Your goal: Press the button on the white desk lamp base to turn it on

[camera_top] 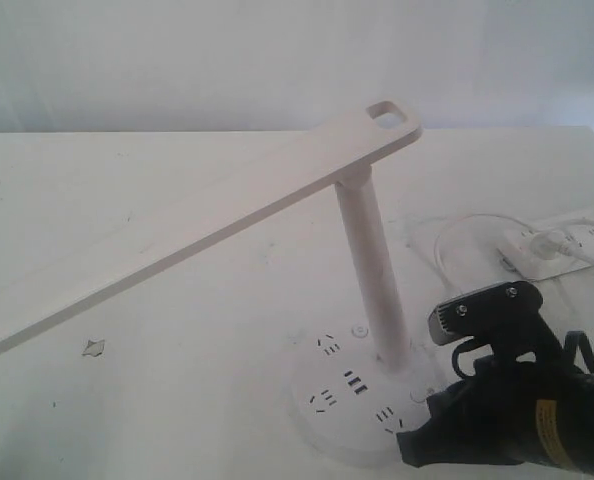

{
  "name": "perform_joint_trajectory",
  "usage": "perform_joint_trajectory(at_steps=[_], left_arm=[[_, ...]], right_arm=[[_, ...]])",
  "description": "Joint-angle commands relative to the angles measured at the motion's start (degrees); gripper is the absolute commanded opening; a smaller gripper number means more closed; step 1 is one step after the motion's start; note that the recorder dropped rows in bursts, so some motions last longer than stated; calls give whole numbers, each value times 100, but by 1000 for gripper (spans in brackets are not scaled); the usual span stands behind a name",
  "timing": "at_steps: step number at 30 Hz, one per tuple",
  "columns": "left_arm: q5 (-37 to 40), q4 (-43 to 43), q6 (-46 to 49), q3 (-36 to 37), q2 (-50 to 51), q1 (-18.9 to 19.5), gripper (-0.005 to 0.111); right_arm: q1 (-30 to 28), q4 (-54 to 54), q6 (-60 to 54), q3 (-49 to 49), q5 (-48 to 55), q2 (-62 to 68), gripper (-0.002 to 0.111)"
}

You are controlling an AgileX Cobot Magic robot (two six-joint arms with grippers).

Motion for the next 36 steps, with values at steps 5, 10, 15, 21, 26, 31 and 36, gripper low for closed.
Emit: perform_joint_trajectory(at_steps=[5, 10, 15, 21, 26, 31, 36], left_arm=[[7, -33, -14, 19, -22, -51, 0], [7, -33, -14, 19, -22, -51, 0], [7, -33, -14, 19, -22, -51, 0], [7, -33, -14, 19, -22, -51, 0], [7, -33, -14, 19, -22, -51, 0], [7, -33, -14, 19, -22, -51, 0], [7, -33, -14, 19, -22, -51, 0]], right_arm=[[-8, 3, 54, -413, 166, 212, 0], [-8, 3, 54, -517, 166, 469, 0], [-8, 3, -41, -559, 152, 728, 0], [-8, 3, -41, -568, 124, 731, 0], [-8, 3, -41, -568, 112, 731, 0], [-8, 3, -105, -568, 140, 731, 0], [-8, 3, -211, -568, 136, 517, 0]])
